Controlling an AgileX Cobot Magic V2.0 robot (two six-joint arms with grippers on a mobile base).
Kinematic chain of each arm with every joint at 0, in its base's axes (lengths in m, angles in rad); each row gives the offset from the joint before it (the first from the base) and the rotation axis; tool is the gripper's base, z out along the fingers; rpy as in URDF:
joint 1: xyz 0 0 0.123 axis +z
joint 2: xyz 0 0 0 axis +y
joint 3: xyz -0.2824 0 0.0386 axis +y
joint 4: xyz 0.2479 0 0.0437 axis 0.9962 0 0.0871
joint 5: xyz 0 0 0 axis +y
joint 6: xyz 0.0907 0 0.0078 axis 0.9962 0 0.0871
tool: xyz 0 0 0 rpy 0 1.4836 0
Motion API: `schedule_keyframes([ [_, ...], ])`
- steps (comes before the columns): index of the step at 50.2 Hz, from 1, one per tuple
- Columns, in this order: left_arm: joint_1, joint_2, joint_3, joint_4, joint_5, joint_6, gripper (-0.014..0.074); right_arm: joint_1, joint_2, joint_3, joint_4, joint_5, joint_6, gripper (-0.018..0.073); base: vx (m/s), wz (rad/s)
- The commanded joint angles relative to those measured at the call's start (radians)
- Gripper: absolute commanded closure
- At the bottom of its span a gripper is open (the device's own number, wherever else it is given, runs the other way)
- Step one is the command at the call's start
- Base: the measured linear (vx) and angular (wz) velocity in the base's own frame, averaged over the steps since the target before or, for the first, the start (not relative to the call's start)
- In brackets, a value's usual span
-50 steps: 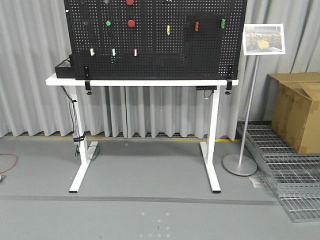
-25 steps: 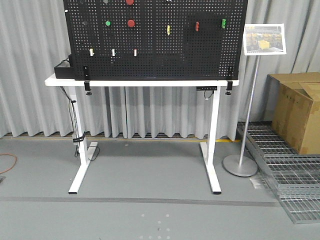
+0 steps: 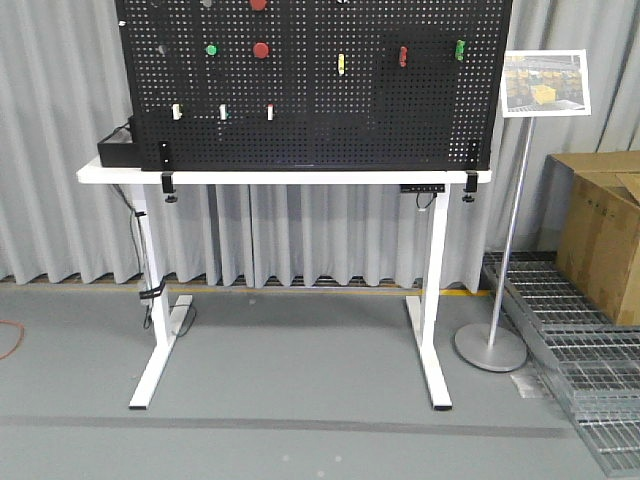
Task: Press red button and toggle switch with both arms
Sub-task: 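Drive the base forward toward the black pegboard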
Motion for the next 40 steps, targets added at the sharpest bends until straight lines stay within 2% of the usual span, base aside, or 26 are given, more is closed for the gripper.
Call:
schedule_keyframes([
  [1,0.000,0.005,0.028,-0.002,-0.077,-0.008,0.0594,-0.005,0.002,0.000,-0.007,-0.083,-0.005,0.0559,0.25,-0.03],
  [23,0.000,0.005,0.028,-0.002,-0.077,-0.008,0.0594,-0.005,0.002,0.000,-0.007,-0.083,-0.005,0.0559,0.33,-0.14],
  [40,0.000,0.005,0.028,-0.002,-0.077,-0.008,0.0594,-0.005,0.002,0.000,-0.007,-0.083,-0.005,0.0559,0.38,0.02],
])
